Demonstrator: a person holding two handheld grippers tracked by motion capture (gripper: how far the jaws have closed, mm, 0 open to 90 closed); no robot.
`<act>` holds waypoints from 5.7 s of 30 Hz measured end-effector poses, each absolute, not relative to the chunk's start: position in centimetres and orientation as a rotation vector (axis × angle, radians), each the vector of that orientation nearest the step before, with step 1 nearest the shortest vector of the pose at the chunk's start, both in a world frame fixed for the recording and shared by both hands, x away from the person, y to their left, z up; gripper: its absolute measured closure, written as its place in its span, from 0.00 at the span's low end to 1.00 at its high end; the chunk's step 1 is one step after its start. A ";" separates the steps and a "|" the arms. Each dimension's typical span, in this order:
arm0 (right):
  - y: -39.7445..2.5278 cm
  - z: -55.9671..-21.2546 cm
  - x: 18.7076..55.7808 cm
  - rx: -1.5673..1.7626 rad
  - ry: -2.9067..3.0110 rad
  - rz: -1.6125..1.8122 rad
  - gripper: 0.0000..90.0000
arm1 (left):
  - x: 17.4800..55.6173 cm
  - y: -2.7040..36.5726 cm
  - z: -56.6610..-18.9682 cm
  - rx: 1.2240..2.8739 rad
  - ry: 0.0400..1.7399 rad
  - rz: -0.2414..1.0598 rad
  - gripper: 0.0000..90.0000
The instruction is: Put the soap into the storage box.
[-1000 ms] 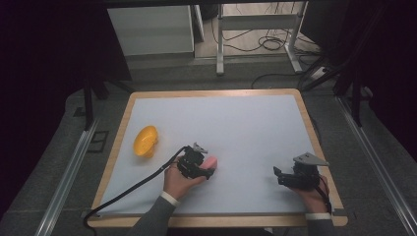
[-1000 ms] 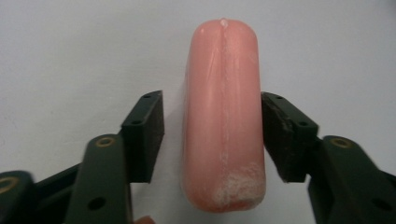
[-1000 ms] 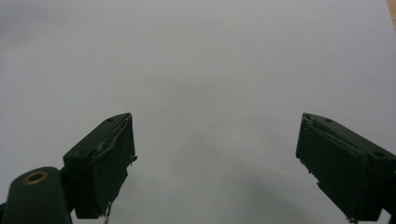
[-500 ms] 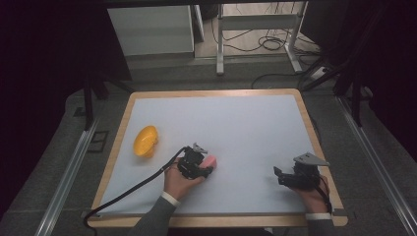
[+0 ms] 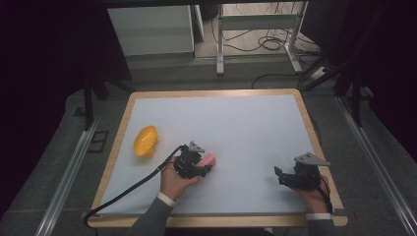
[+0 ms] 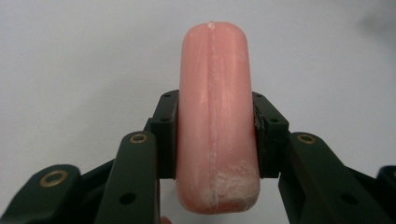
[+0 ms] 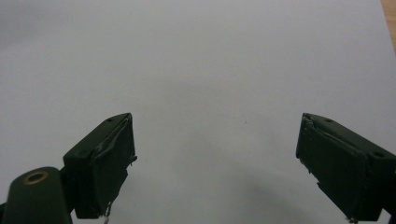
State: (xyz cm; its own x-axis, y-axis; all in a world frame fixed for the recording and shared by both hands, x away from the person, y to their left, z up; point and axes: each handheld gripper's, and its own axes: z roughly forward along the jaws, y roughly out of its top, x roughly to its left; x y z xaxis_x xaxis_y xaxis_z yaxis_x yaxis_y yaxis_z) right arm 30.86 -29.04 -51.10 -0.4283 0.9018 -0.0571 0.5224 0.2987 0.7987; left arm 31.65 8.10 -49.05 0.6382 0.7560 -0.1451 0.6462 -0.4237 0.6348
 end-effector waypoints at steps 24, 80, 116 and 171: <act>-29.1 -51.0 30.8 1.265 2.059 0.995 0.13 | 31.4 9.7 -46.8 2.130 1.078 0.257 0.67; -29.2 -50.8 30.7 1.264 2.052 0.992 0.13 | 32.0 14.4 -44.1 2.043 1.126 0.346 0.67; -29.3 -50.9 30.8 1.264 2.053 0.979 0.13 | 33.1 18.0 -43.7 2.009 1.216 0.395 0.67; -29.3 -50.9 30.8 1.269 2.052 0.978 0.13 | 35.5 24.9 -44.1 1.905 1.435 0.469 0.67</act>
